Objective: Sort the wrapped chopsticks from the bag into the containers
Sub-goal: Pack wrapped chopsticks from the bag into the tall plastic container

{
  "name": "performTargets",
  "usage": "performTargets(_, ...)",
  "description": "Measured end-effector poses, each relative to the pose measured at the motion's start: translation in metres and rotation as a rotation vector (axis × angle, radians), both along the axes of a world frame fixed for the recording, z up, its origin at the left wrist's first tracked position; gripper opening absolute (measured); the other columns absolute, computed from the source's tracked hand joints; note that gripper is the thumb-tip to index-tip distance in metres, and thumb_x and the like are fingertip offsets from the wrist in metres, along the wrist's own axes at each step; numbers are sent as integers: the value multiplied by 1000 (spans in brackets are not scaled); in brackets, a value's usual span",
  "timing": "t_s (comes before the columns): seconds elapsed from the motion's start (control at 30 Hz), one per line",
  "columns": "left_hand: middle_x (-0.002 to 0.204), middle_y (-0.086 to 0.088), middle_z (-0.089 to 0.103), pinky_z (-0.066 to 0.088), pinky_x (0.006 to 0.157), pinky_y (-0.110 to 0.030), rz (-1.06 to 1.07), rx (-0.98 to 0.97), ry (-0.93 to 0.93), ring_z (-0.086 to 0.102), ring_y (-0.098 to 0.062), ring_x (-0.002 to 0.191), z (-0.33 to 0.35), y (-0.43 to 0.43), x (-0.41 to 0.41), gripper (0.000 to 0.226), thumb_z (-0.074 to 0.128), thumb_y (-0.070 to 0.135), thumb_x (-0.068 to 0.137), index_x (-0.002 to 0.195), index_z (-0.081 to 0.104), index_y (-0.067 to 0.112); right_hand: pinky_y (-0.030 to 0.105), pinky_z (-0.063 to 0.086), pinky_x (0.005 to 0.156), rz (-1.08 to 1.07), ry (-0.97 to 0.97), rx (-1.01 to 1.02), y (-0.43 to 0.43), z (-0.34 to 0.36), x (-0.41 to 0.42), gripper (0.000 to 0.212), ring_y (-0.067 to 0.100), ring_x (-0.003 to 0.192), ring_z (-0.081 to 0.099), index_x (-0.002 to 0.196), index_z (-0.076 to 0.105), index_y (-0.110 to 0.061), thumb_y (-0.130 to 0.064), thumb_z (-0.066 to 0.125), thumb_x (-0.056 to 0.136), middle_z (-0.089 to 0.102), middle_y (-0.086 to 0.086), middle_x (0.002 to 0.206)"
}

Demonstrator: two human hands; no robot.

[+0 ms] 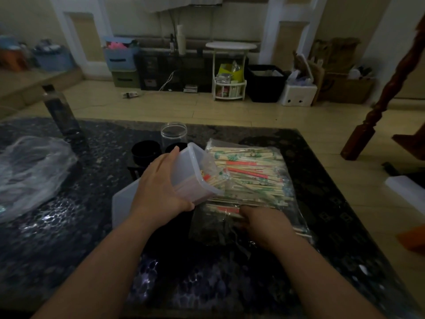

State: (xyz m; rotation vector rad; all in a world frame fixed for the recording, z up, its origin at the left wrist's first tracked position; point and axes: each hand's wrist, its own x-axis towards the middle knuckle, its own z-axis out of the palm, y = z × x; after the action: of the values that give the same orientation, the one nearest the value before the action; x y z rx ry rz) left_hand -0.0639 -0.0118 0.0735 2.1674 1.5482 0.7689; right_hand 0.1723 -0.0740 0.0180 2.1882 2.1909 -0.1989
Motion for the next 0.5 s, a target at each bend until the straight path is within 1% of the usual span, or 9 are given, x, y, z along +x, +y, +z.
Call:
performTargets(0.07, 155, 9, 21, 26, 111, -38, 3, 6, 0, 19, -12, 141, 0, 0, 0, 131, 94, 32, 52, 154, 11, 37, 33, 48, 82, 17, 18, -26, -2, 9, 0, 28, 29, 105, 63, 116, 57, -32, -47, 52, 93, 67, 4, 115)
performTargets(0.13, 155, 9, 21, 26, 111, -37, 8, 11, 2, 20, -12, 140, 0, 1, 0, 131, 94, 31, 52, 154, 11, 36, 31, 47, 78, 46, 8, 6, -5, 20, -2, 32, 27, 104, 63, 114, 61, -33, -50, 54, 88, 68, 2, 110)
performTargets(0.23, 156, 8, 22, 26, 111, -37, 16, 9, 10, 20, -13, 141, 0, 5, -2, 133, 95, 32, 49, 154, 12, 35, 31, 41, 72, 79, -24, 143, -10, 33, -8, 34, 28, 100, 64, 106, 65, -29, -53, 53, 85, 69, 3, 104)
performTargets(0.33, 155, 7, 24, 28, 111, -39, 35, 15, -5, 23, -16, 142, 0, 6, -4, 135, 96, 35, 45, 154, 15, 35, 30, 37, 70, 70, -52, 228, -11, 44, -13, 34, 29, 99, 64, 106, 63, -25, -51, 50, 88, 69, 3, 102)
performTargets(0.43, 156, 7, 24, 26, 113, -40, 15, 31, -6, 21, -16, 143, -3, 7, -4, 131, 94, 40, 50, 154, 14, 35, 32, 35, 68, 51, -76, 304, -11, 57, -14, 34, 28, 97, 64, 104, 63, -24, -51, 47, 92, 69, 1, 101)
performTargets(0.5, 158, 8, 22, 23, 115, -39, 5, 38, 4, 19, -14, 145, -6, 8, -4, 131, 94, 44, 52, 154, 12, 36, 32, 32, 63, 59, -63, 419, -13, 63, -14, 36, 26, 88, 65, 94, 63, -24, -55, 48, 89, 68, -1, 92)
